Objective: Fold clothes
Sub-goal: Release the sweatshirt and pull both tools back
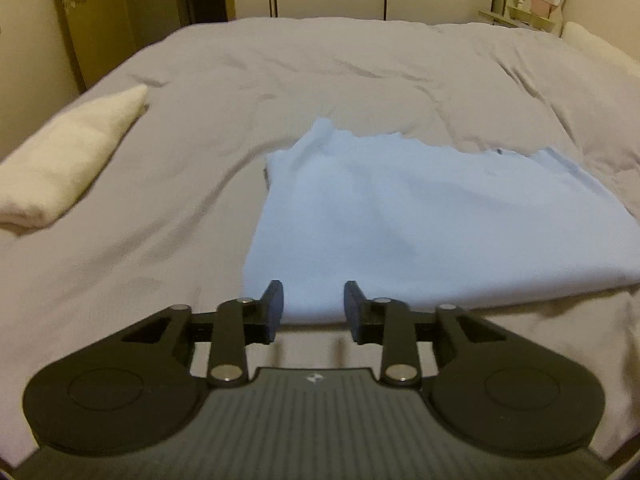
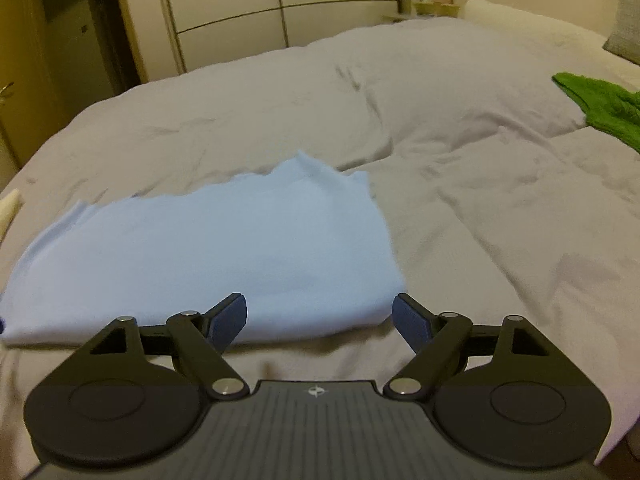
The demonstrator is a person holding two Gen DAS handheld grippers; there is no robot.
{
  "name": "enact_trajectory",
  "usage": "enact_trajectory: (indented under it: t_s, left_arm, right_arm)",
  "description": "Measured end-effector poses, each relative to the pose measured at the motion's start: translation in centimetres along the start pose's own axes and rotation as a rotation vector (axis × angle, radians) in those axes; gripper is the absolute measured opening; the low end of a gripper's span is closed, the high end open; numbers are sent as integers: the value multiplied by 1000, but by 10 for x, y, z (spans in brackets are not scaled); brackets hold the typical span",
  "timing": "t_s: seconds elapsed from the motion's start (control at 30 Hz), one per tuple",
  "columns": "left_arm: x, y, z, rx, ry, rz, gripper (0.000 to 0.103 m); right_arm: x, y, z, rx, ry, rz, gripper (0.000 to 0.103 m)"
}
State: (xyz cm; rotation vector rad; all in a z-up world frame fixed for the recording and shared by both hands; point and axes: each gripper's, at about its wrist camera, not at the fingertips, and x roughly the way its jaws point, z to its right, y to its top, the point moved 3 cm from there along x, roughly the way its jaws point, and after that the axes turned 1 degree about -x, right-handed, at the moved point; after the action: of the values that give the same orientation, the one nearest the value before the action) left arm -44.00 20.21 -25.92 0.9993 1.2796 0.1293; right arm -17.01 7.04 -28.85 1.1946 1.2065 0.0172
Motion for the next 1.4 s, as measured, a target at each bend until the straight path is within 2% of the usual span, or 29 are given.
enact_trajectory:
  t_s: [0.2,0.33,0.53,0.93,1.23,1.4]
  left_arm:
    - [-33,-20,17,20,13,-44,39]
    - [-59,-24,23,33,28,-18,50]
    - [-97,-25,26,48,38,40,57]
    - [-144,-40,28,70,58,98,58]
    - [-146,-48,30,83,37,102,62]
    - [-118,-47,27,95,7,68,61]
  right_arm:
    - [-40,-17,-19,4,23,-26,89]
    - [-64,-17,-23,5,33,-7,89]
    - [-94,-19,-29,2,17,5,89]
    - [-128,-34,-34,5,42,22,89]
    - [-132,-42,-26,25,53,30,90]
    - [-111,-48,2,207,137,39,90]
